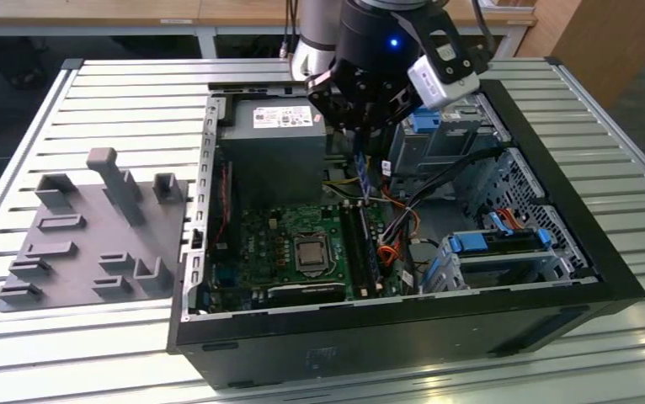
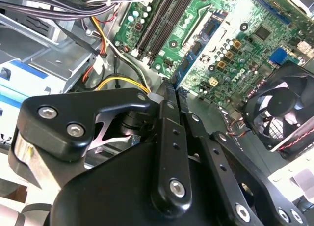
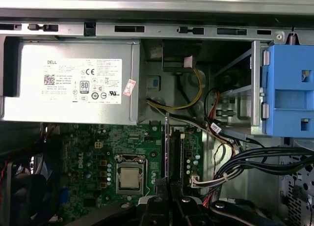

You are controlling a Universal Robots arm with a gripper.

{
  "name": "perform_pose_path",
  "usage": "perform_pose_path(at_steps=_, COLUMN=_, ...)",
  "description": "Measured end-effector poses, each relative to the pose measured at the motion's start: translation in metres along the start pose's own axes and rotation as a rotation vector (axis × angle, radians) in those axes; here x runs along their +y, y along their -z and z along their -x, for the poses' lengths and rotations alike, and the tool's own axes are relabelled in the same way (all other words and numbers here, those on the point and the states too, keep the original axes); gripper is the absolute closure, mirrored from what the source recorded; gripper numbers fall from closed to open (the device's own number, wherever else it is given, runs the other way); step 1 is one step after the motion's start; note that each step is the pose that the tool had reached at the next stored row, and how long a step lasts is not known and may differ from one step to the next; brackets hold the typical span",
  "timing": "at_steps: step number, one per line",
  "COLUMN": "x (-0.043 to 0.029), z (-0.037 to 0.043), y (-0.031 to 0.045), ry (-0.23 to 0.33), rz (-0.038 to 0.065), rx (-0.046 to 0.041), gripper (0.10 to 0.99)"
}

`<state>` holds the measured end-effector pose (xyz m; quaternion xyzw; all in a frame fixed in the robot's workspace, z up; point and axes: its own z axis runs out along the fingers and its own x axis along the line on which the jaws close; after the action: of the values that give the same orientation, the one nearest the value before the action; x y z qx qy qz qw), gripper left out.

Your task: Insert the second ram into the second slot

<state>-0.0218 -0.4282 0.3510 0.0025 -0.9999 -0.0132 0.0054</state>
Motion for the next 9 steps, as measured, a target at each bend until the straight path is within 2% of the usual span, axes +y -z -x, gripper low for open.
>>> perform_pose_path(at_steps=9, x=0.0000, z=0.0037, y=-0.0010, ry=0.000, rz=0.000, rx=-0.0001, gripper=0.949)
